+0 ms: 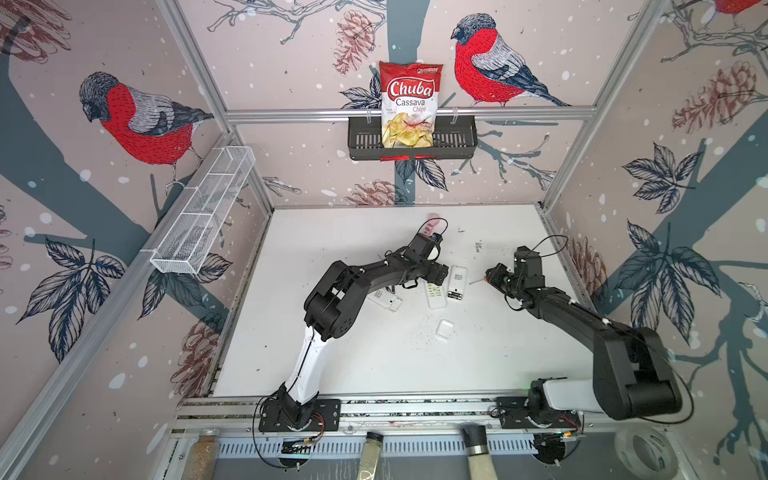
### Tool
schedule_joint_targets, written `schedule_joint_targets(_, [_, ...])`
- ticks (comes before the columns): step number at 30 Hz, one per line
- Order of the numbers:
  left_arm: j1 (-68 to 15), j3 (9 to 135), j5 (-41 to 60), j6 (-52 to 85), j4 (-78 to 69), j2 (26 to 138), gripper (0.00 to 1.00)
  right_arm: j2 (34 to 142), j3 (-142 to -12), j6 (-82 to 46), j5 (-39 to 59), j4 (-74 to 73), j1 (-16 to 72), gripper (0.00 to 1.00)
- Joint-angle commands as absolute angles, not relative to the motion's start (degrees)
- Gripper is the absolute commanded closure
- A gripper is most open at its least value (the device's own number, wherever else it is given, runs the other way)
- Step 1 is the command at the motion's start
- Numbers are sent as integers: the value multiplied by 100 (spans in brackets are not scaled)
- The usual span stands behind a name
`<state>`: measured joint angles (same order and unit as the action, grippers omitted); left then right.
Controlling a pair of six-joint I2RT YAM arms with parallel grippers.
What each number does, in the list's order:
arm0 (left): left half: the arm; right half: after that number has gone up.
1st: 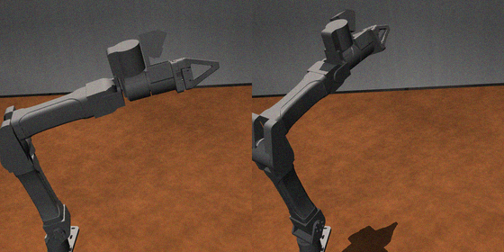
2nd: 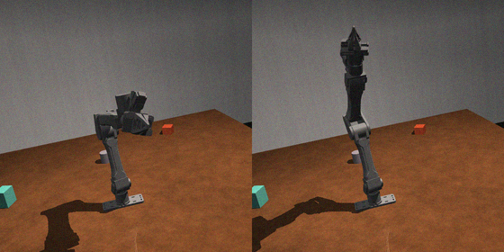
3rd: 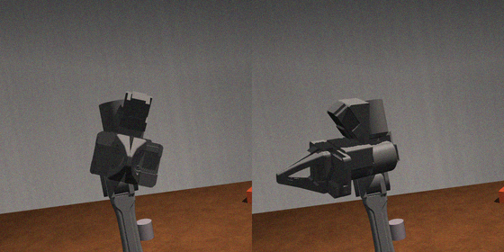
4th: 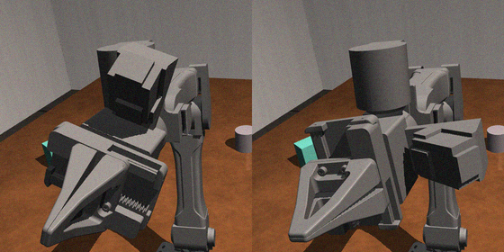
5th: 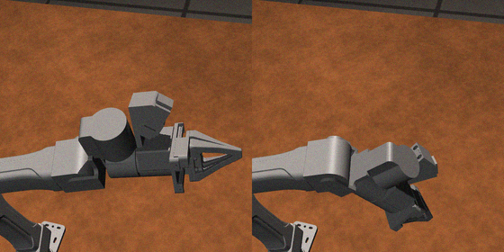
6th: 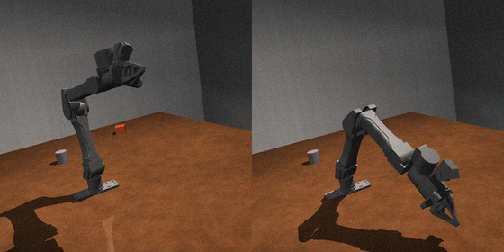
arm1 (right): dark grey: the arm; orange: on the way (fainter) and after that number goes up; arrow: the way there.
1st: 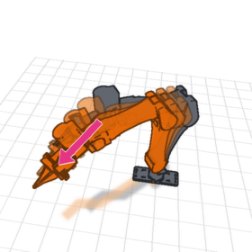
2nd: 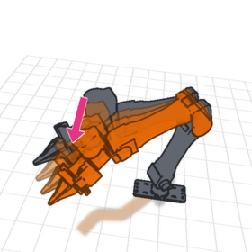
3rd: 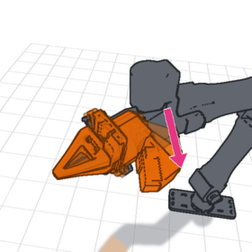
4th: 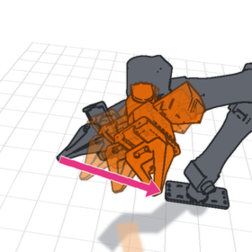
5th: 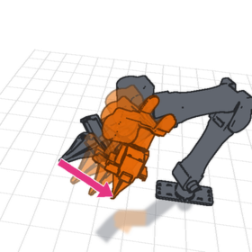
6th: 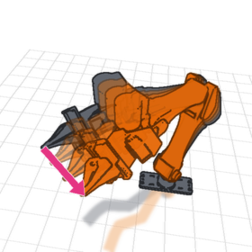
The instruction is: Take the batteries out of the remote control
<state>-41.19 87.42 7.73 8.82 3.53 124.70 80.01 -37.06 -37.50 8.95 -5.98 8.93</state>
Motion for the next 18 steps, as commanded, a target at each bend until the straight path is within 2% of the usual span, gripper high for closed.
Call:
schedule_joint_targets(1, [-4113, 8674, 794, 943, 242, 12366, 9, 8278, -3859, -3702, 1074, -822, 887, 100])
schedule_joint_targets(18, [-4104, 8218, 707, 1067, 37, 12032, 9, 9432, -4634, -3953, 1849, -1527, 989, 100])
